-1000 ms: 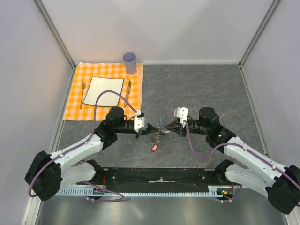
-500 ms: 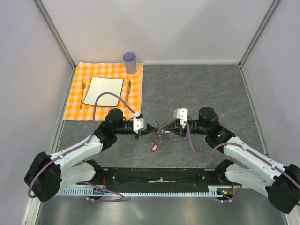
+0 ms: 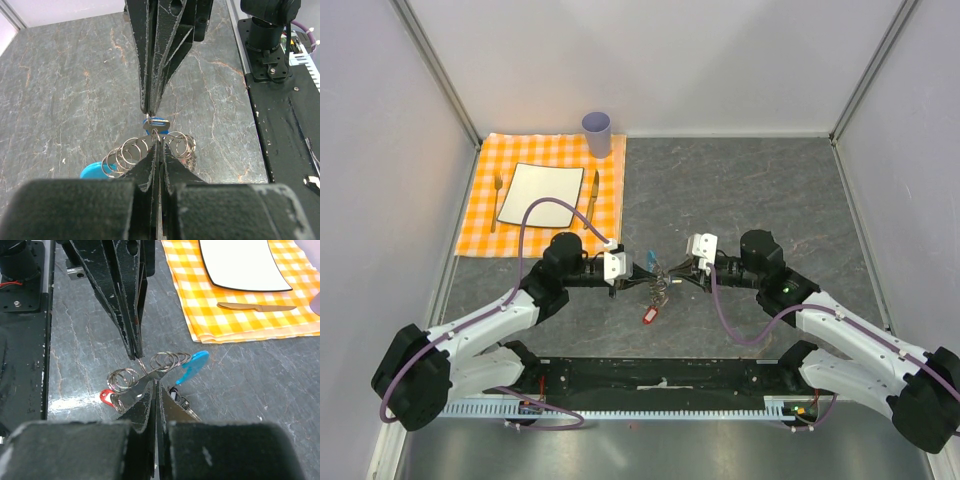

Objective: Put the keys on the keyring

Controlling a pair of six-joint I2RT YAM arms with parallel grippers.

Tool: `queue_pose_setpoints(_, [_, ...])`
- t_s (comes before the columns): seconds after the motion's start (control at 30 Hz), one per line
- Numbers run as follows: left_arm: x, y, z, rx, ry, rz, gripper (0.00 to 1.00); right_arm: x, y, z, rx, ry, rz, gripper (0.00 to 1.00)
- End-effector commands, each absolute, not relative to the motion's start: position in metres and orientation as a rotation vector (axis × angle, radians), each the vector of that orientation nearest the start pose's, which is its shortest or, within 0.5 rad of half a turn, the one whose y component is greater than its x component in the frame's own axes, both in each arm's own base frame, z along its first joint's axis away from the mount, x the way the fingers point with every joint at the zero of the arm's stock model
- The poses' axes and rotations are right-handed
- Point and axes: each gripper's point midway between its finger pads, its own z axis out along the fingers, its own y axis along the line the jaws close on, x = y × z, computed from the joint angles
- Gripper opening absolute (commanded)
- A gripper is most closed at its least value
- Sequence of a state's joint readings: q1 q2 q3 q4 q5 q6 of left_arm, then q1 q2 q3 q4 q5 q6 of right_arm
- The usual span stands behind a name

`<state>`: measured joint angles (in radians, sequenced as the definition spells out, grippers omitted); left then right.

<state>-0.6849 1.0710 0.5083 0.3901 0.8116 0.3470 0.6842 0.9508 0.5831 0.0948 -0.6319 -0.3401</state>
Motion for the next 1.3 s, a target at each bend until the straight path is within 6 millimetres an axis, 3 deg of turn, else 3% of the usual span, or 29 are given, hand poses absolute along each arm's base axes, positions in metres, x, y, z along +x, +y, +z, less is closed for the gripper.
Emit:
queue_pose_setpoints(0.0, [0.180, -0.298, 0.202, 1.350, 1.095, -0.924, 0.02, 0.195, 0.275, 0.206, -1.278, 1.308, 0.764, 0.00])
queue_pose_setpoints(0.73, [0.178, -0.299, 0.204, 1.353, 1.080, -0.932, 0.02, 0.183, 0.283, 0.213, -1.314, 1.245, 0.823, 0.00])
queue_pose_setpoints(1.27, [0.177, -0.299, 0.205, 1.357, 1.074, -0.938, 0.02, 0.186, 0.282, 0.214, -1.304, 1.245, 0.802, 0.00])
